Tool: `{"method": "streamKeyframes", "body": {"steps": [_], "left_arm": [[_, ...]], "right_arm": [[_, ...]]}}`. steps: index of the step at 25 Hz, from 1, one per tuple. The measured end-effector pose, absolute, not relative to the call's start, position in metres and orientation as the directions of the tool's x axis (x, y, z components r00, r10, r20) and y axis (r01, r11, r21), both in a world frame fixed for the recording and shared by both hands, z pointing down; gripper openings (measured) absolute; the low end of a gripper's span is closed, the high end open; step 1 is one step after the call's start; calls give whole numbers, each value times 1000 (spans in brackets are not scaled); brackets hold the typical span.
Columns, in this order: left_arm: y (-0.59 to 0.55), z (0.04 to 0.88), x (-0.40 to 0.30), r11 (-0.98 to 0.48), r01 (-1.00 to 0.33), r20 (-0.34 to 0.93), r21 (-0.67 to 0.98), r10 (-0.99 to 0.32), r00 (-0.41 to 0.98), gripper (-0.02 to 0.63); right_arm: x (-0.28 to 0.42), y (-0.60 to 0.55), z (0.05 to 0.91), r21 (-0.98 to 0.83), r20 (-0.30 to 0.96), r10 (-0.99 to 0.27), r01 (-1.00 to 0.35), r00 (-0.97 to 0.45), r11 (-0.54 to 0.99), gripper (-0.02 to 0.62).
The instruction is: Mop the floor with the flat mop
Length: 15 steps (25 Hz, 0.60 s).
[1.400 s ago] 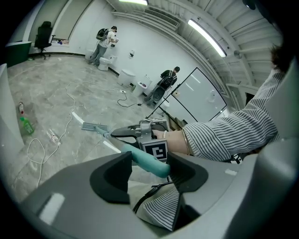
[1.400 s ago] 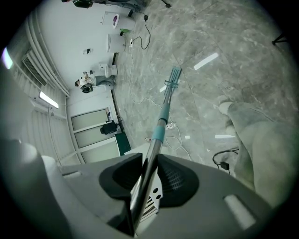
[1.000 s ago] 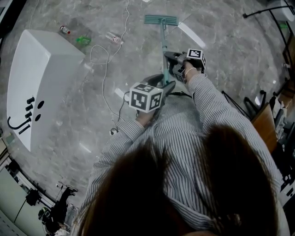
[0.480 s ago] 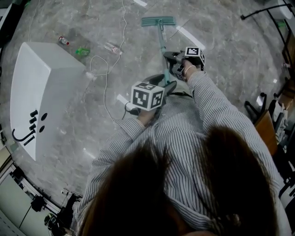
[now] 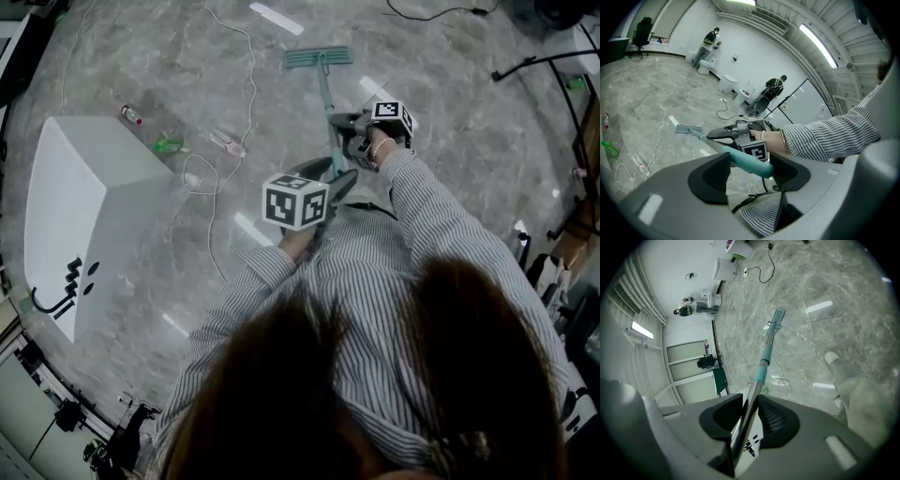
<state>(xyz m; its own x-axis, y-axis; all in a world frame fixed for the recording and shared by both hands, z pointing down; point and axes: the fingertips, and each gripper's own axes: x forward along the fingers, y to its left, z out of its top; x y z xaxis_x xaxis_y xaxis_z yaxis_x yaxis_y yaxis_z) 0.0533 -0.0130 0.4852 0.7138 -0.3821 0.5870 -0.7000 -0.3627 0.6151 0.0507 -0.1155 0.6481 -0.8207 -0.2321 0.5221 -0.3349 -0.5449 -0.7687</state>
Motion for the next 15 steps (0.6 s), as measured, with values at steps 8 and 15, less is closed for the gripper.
{"method": "streamKeyframes", "body": {"steps": [8,15], "left_arm": [[-154,483,60,-328,-718,583,613,-425,692,270],[-272,492,40,-345,-718,592,605,-409,695,270]], "right_arm": [[56,-255,646,-776,513,-257,-314,-819,-548,104],[35,-374,652,-781,510,-264,-312,-819,-541,104]]}}
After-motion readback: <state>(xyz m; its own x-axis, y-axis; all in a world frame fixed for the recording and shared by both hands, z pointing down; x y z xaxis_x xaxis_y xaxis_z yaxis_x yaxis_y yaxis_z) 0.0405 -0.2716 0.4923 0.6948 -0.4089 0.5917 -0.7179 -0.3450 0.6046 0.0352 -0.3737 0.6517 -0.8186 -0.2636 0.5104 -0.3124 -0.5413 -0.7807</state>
